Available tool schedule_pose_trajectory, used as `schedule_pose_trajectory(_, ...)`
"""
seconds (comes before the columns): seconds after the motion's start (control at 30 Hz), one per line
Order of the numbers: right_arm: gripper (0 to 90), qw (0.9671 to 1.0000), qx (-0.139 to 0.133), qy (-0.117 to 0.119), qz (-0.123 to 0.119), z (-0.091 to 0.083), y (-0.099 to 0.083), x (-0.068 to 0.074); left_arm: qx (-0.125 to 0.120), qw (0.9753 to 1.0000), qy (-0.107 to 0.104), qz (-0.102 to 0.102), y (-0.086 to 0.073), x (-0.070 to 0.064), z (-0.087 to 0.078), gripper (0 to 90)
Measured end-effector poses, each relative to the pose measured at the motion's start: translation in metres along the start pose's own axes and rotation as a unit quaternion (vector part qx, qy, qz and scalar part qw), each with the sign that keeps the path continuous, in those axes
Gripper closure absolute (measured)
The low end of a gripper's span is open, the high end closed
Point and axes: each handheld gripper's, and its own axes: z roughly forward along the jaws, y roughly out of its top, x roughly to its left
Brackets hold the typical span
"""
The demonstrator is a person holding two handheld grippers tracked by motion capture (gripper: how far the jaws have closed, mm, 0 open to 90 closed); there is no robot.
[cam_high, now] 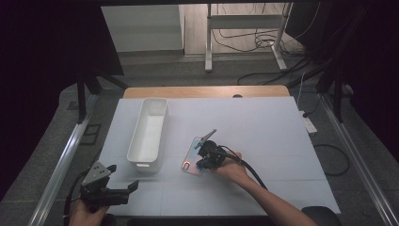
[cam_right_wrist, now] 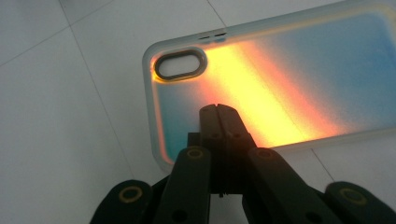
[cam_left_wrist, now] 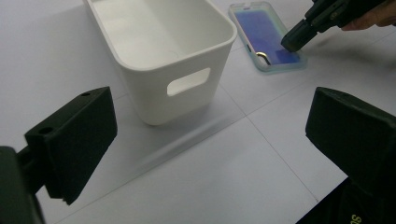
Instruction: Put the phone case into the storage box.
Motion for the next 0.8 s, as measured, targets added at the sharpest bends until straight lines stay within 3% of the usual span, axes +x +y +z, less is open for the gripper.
schedule_pose_trajectory(0.8,89.5,0.9995,0.018,-0.011,0.024,-0.017,-0.017,-0.019,0.005,0.9999,0.008,-0.004,0.001,0.0,0.001,4.0)
